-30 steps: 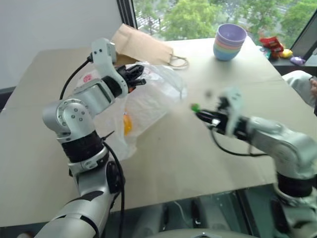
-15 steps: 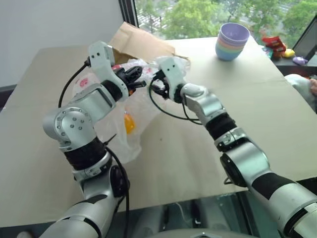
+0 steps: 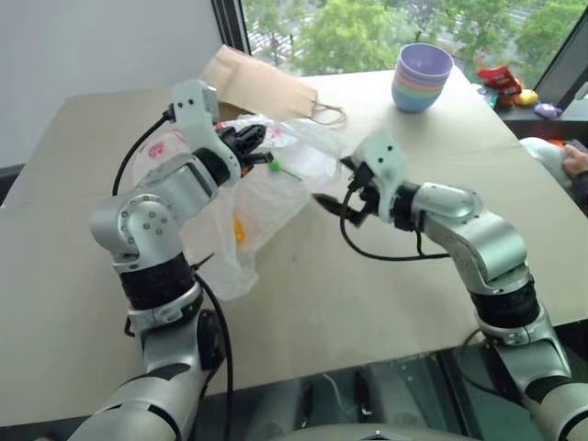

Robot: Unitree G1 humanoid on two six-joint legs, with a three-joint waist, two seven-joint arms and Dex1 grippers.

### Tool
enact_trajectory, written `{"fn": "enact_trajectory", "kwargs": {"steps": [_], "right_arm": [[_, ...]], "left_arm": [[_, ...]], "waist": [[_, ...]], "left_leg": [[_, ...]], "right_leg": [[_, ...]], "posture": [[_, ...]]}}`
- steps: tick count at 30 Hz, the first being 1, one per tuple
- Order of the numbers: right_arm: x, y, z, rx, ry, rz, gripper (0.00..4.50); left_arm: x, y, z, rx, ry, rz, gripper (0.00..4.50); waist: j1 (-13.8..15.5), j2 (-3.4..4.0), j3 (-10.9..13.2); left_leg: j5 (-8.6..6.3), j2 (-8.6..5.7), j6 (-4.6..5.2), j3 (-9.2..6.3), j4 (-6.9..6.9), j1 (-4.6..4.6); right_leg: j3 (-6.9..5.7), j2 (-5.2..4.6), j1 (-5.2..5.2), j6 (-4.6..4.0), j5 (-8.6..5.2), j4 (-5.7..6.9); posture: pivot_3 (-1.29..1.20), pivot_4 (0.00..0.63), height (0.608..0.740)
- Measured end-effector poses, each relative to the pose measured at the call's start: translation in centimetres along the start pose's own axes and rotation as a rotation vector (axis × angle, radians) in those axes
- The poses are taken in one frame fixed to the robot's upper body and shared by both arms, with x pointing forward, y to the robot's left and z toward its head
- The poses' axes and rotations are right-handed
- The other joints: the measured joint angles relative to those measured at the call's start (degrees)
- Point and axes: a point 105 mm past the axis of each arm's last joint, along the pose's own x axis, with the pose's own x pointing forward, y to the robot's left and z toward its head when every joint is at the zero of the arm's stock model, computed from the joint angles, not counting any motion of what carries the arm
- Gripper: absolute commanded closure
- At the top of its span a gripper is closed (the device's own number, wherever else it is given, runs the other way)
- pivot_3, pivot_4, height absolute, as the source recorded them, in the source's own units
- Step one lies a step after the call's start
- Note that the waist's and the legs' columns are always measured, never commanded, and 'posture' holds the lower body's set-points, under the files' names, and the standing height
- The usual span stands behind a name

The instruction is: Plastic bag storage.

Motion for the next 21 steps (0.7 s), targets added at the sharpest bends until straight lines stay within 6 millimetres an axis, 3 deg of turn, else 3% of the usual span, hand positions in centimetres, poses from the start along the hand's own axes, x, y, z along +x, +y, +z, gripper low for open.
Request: {"fn": "enact_trajectory", "kwargs": {"steps": [3, 5, 6, 8, 12, 13, 16, 19, 21], "right_arm": [[1.5, -2.1, -1.5, 0.083, 0.056, -0.129, 0.07], [2.5, -2.6, -1.4, 0.108, 0.060, -0.159, 0.07], [3.3, -2.8, -1.0, 0.123, 0.052, -0.169, 0.30], [4.5, -3.7, -0.4, 0.156, 0.030, -0.196, 0.93], [5.1, -4.5, -0.2, 0.195, 0.006, -0.215, 2.89], [5.1, -4.7, -0.3, 0.200, 0.006, -0.217, 3.21], [5.1, -4.7, -0.4, 0.204, 0.005, -0.209, 4.50], [5.0, -4.7, -0.4, 0.203, 0.006, -0.198, 4.50], [5.1, -4.5, -0.4, 0.207, 0.003, -0.188, 4.50]], "left_arm": [[-0.1, 0.2, -0.9, 0.017, 0.023, -0.002, 4.50], [0.0, 0.0, -1.0, 0.025, 0.025, -0.013, 4.50], [-0.1, 0.0, -0.9, 0.038, 0.019, -0.014, 4.50], [-0.3, -0.4, -0.8, 0.078, 0.008, -0.026, 4.50], [-0.9, -0.2, -0.8, 0.129, 0.003, -0.030, 4.50], [-1.2, -0.1, -0.9, 0.138, 0.008, -0.041, 4.50], [-2.4, -0.8, -0.8, 0.086, -0.013, -0.159, 3.77], [-4.8, -0.7, 0.6, -0.039, -0.071, -0.280, 2.51], [-7.9, -0.3, 0.9, -0.112, -0.044, -0.376, 1.62]], "waist": [[0.0, 0.00, 0.0], [0.0, 0.00, 0.0], [0.0, 0.00, 0.0], [-0.1, 0.00, 0.0], [-0.1, 0.01, 0.0], [-0.1, 0.01, 0.0], [-0.3, 0.02, 0.0], [-0.7, 0.03, 0.0], [-1.3, 0.03, 0.0]], "left_leg": [[0.00, 0.00, 0.00, 0.03, 0.00, -0.02], [0.00, -0.02, 0.00, 0.03, -0.01, -0.07], [0.00, -0.02, 0.00, 0.02, -0.02, -0.07], [0.00, -0.03, 0.00, 0.01, -0.05, -0.07], [0.00, -0.05, 0.00, -0.02, -0.06, -0.11], [0.00, -0.05, 0.00, -0.02, -0.06, -0.11], [0.00, -0.04, 0.00, -0.04, -0.08, -0.11], [0.00, -0.03, 0.00, -0.05, -0.08, -0.08], [0.00, -0.02, 0.00, -0.06, -0.19, -0.04]], "right_leg": [[0.05, 0.01, -0.04, -0.01, 0.00, 0.01], [0.07, 0.01, -0.12, -0.01, 0.01, 0.00], [0.08, 0.01, -0.13, -0.01, 0.01, -0.02], [0.09, 0.00, -0.13, -0.01, 0.01, -0.07], [0.06, -0.01, -0.13, -0.01, 0.00, -0.13], [0.07, -0.01, -0.13, -0.01, 0.00, -0.13], [0.06, 0.00, -0.14, -0.01, 0.00, -0.11], [0.09, 0.03, -0.15, -0.01, 0.00, -0.08], [0.31, 0.10, -0.23, -0.01, 0.00, -0.06]], "posture": [[0.00, 0.150, 0.740], [0.00, 0.150, 0.740], [0.00, 0.150, 0.740], [0.00, 0.150, 0.740], [0.00, 0.150, 0.740], [0.00, 0.150, 0.740], [0.00, 0.150, 0.740], [0.00, 0.150, 0.740], [0.00, 0.150, 0.740]]}}
